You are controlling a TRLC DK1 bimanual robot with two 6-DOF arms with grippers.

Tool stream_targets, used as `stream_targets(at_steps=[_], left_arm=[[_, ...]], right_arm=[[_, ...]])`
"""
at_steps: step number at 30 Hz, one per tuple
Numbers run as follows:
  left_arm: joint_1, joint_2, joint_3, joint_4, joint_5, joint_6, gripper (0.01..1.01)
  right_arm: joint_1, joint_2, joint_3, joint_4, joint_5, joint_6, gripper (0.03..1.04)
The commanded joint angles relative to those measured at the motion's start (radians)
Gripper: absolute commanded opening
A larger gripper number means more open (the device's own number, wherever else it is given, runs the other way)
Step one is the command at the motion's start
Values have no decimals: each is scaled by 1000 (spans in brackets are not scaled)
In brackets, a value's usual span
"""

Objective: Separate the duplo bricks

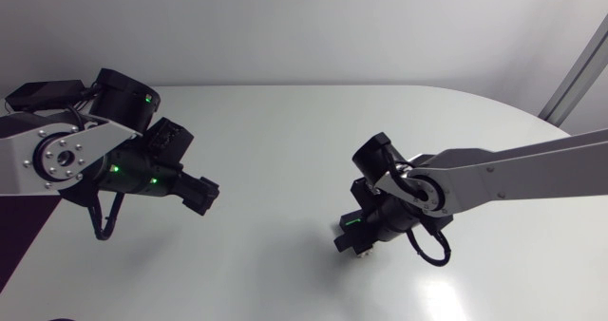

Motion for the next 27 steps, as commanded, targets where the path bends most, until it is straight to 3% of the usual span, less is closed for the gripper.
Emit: stream_targets(at_steps=[1, 5, 9, 14, 16, 19, 23, 27], left_arm=[[-3, 14, 26, 7, 11, 22, 959], [-3, 11, 26, 7, 11, 25, 959], [-3, -1, 27, 7, 11, 32, 961], [-7, -10, 26, 4, 11, 34, 961], [-13, -10, 26, 0, 11, 35, 961], [-26, -12, 26, -9, 9, 35, 961], [-39, -13, 24, -15, 11, 35, 961], [-49, -13, 16, -21, 11, 38, 961]], right_arm=[[14, -7, 4, -9, 27, -38, 328], [35, -55, 1, -52, 101, -133, 313], [45, -164, 9, -105, 234, -336, 313], [120, -285, -25, -128, 422, -724, 315], [149, -331, -74, -87, 500, -983, 308], [167, -398, -100, -82, 511, -1256, 280], [178, -423, -102, -118, 535, -1468, 262], [207, -421, -171, -62, 610, -1670, 225]])
